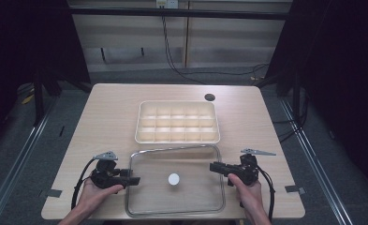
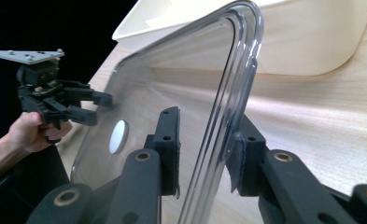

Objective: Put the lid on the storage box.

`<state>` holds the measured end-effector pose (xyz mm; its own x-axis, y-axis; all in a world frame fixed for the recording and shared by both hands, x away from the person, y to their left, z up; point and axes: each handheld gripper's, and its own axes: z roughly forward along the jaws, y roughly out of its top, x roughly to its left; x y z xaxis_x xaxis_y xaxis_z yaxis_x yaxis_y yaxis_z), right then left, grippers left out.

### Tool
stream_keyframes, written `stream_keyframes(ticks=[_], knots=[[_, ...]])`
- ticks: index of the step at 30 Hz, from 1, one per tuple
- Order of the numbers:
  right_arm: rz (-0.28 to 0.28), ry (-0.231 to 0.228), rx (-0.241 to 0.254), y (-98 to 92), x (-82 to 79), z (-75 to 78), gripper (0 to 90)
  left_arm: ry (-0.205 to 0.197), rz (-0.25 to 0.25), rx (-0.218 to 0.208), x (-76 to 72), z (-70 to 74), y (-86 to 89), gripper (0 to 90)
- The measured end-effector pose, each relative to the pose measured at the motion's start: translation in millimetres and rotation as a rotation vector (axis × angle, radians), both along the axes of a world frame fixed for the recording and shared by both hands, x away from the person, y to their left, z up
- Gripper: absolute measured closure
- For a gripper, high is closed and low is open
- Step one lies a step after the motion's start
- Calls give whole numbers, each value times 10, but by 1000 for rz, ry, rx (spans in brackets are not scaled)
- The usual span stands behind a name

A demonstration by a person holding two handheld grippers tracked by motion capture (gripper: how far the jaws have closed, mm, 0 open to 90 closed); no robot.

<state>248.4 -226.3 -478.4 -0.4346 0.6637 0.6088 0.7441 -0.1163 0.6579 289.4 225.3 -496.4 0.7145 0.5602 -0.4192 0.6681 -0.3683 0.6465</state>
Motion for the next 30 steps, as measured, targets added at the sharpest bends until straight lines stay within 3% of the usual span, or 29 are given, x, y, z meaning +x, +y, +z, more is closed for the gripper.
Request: stream_keyframes(ticks=[7, 10, 15, 16, 17, 23, 26, 30], knots=[[-19, 3, -13, 18, 30, 15, 671, -14, -4, -48, -24, 87, 41, 479], [-28, -2, -43, 30, 26, 33, 648, -31, -14, -78, -28, 145, 64, 534], [-35, -4, -55, 37, 30, 54, 640, -49, -15, -88, -36, 183, 66, 565], [-42, -12, -64, 43, 31, 67, 634, -73, -10, -90, -36, 212, 65, 569], [-42, -12, -64, 43, 31, 67, 634, -73, -10, -90, -36, 212, 65, 571], [-68, -81, -82, 68, 14, 184, 634, -120, 9, -120, -8, 327, 74, 614], [-67, -98, -77, 68, 36, 218, 637, -147, 10, -142, -12, 394, 88, 643], [-72, -117, -79, 78, 61, 273, 631, -163, 16, -140, -10, 433, 90, 666]])
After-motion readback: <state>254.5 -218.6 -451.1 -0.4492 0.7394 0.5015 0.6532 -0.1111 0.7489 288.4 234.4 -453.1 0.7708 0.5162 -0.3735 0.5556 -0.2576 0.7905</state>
